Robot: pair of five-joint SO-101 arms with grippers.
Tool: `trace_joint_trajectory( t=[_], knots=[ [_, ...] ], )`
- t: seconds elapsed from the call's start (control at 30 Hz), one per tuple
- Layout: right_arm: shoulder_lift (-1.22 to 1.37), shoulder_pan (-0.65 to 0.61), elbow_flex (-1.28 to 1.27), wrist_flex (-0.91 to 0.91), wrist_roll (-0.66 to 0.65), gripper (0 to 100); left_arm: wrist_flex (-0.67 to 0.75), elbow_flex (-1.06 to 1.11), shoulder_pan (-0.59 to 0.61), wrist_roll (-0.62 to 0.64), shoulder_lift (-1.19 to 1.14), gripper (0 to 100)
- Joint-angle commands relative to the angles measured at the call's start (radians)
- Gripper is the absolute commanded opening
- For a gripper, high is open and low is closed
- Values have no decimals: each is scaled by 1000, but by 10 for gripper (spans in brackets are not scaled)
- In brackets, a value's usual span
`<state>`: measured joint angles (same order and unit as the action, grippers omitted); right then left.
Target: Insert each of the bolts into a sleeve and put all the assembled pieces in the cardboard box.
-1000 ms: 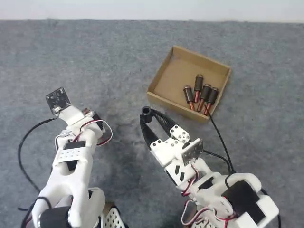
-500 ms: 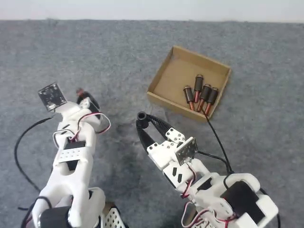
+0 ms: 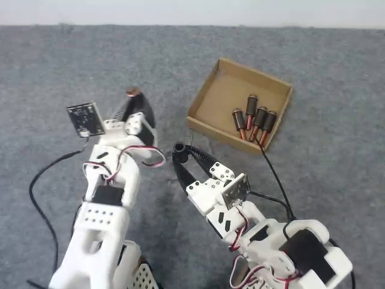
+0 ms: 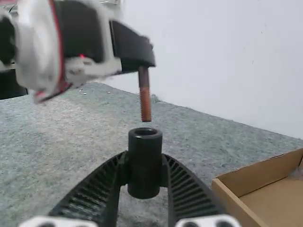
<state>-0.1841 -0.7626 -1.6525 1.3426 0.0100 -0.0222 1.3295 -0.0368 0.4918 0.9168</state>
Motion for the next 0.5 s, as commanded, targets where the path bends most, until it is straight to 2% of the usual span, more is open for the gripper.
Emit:
trace_joint_trajectory(
  t=[0.0, 0.2, 0.37, 0.47],
  knots=[
    [-2, -7, -17, 2, -11, 38, -256, -127, -129, -11, 216, 12],
    [-2, -44, -17, 1, -11, 38, -293, -202, -173, -11, 195, 12],
    [-2, -45, -17, -30, -11, 38, -295, -234, -181, -89, 124, 12],
    [-2, -45, -17, -30, -11, 38, -299, -231, -204, -94, 126, 12]
  ],
)
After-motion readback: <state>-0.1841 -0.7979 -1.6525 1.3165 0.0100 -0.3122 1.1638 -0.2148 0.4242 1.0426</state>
